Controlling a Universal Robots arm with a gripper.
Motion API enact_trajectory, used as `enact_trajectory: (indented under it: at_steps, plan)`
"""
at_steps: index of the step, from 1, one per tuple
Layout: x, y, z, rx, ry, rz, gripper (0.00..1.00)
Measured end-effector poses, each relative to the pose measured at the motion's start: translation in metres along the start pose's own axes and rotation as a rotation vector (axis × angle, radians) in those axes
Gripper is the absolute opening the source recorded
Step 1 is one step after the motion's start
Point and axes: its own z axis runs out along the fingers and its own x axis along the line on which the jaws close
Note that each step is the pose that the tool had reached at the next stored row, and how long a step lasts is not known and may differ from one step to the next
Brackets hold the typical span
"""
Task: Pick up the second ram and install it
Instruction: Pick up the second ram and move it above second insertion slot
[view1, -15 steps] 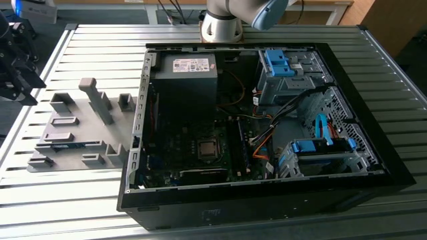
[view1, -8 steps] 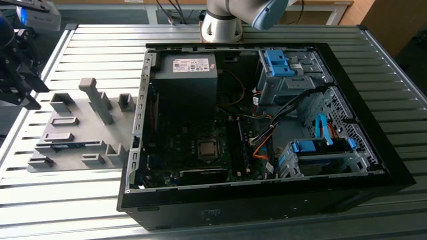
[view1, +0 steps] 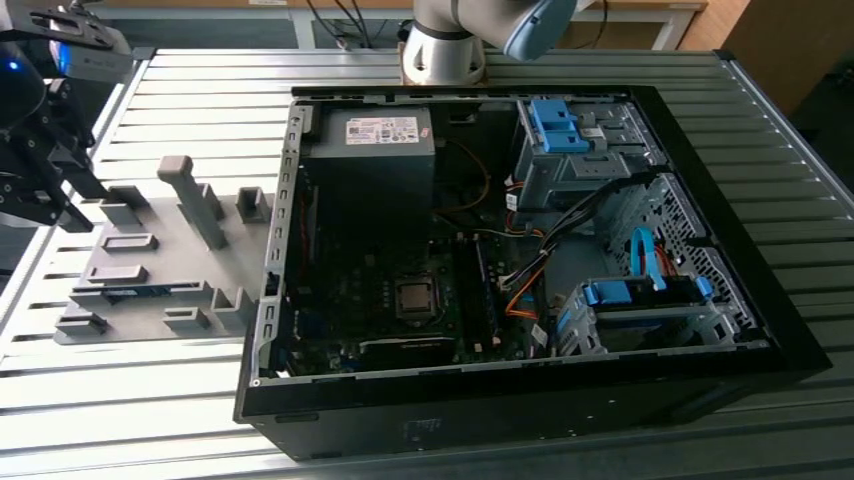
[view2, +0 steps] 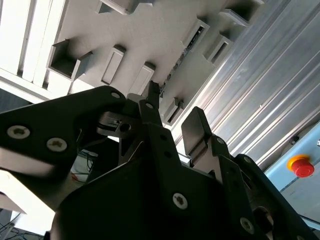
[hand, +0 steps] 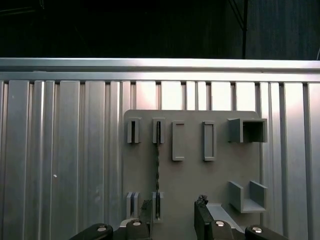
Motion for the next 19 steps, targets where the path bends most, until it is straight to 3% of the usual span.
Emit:
enact_trajectory:
  at_steps: [10, 19]
  plan:
    - [0.0001, -0.0001, 0.0017, 0.0001, -0.0001, 0.0, 0.46]
    - [0.0005, -0.0003, 0.0088, 0.0003, 0.0, 0.0, 0.46]
